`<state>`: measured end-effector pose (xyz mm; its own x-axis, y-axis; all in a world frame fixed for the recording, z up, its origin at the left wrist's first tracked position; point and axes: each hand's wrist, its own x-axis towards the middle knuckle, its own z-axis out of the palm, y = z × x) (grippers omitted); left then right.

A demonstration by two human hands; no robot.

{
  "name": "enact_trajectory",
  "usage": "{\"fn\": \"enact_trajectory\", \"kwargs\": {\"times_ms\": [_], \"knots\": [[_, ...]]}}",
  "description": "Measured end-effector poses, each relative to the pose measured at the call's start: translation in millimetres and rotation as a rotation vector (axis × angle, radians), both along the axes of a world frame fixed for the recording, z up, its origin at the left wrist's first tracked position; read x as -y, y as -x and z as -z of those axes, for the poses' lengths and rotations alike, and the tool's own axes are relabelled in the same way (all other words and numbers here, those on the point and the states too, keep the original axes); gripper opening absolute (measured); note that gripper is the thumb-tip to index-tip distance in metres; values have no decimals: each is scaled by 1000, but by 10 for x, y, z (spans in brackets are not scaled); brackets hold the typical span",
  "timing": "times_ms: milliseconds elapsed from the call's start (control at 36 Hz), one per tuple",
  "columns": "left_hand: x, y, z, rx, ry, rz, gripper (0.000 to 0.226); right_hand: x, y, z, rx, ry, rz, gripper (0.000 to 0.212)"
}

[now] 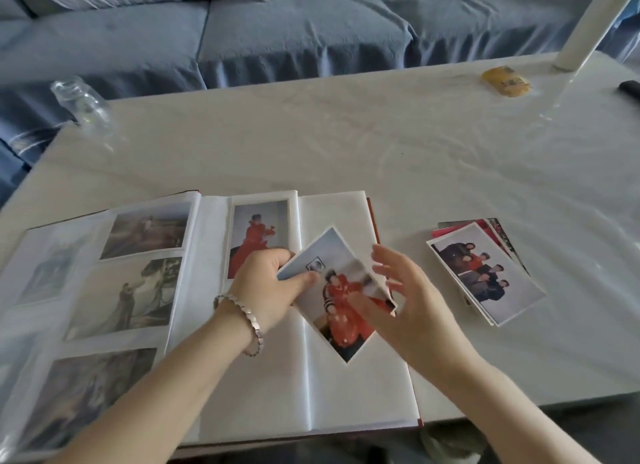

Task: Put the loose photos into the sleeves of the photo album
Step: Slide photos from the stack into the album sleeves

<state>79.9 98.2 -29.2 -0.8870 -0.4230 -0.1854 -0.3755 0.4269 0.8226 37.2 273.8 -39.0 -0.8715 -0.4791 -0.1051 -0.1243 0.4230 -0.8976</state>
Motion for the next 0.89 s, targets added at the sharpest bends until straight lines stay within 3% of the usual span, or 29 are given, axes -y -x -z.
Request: {"fn": "enact_trajectory", "kwargs": {"times_ms": [56, 139, 222, 306, 417, 528, 750, 889], "knots": [[73, -50, -14, 35, 77, 86, 20, 38, 59, -5, 136, 2, -17, 50], [115, -122, -64, 65, 104, 170, 16, 103, 85, -23, 235, -40, -89, 4], [155, -193, 4, 15, 160, 75, 17, 114, 121, 24, 230, -47, -97, 13], [161, -294, 137, 30, 273, -11, 50, 87, 152, 77, 162, -19, 63, 15], [123, -422, 359, 268, 502, 153, 80, 38, 155, 100, 152, 95, 257, 11], [138, -524, 542, 377, 762, 260, 98, 6, 91, 106, 32, 85, 239, 9], [176, -555, 601, 347, 799, 229, 82, 40, -16, 98, -15, 87, 216, 11], [204, -600, 610, 129, 659, 136, 71, 93, -133, 75, -55, 126, 221, 13]]}}
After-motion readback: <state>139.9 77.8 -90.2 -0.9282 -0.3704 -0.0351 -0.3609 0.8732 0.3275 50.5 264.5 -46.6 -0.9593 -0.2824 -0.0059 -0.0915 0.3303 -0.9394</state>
